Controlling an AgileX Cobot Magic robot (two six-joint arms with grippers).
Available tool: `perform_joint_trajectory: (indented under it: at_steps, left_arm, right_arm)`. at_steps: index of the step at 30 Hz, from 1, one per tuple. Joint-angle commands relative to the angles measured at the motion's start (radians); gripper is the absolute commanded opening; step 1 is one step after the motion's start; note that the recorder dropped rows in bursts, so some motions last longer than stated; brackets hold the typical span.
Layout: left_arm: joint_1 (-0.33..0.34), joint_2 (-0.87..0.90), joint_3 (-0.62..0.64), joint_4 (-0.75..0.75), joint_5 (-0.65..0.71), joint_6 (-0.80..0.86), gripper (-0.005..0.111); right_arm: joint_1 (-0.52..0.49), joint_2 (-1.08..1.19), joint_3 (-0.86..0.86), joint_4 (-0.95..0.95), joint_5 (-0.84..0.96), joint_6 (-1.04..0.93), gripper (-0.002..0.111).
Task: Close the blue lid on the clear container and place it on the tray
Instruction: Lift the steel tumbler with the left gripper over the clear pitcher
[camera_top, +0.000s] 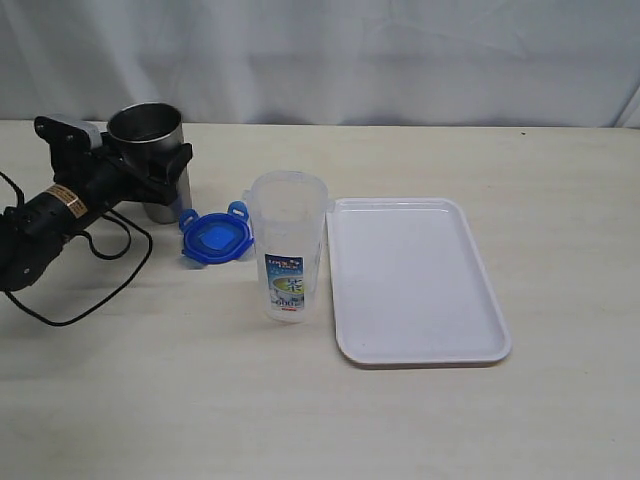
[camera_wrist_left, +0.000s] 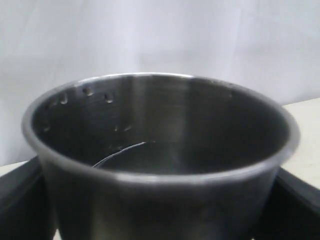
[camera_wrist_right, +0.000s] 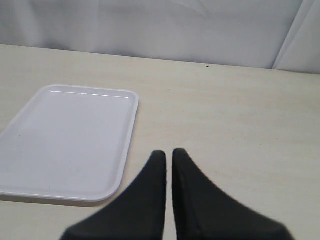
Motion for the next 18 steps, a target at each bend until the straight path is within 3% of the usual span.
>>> perform_joint_trajectory:
  at_steps: [1,18]
  left_arm:
    - [-0.008,-0.002,-0.001,0.018,0.004,-0.043,0.0]
    - [-0.008,-0.105,-0.001,0.063,0.004,-0.025,0.0]
  right_arm:
    - [-0.002,-0.004,0.002,0.0,0.001,0.003,0.005]
    - [-0.002,-0.004,0.002,0.0,0.001,0.003,0.005]
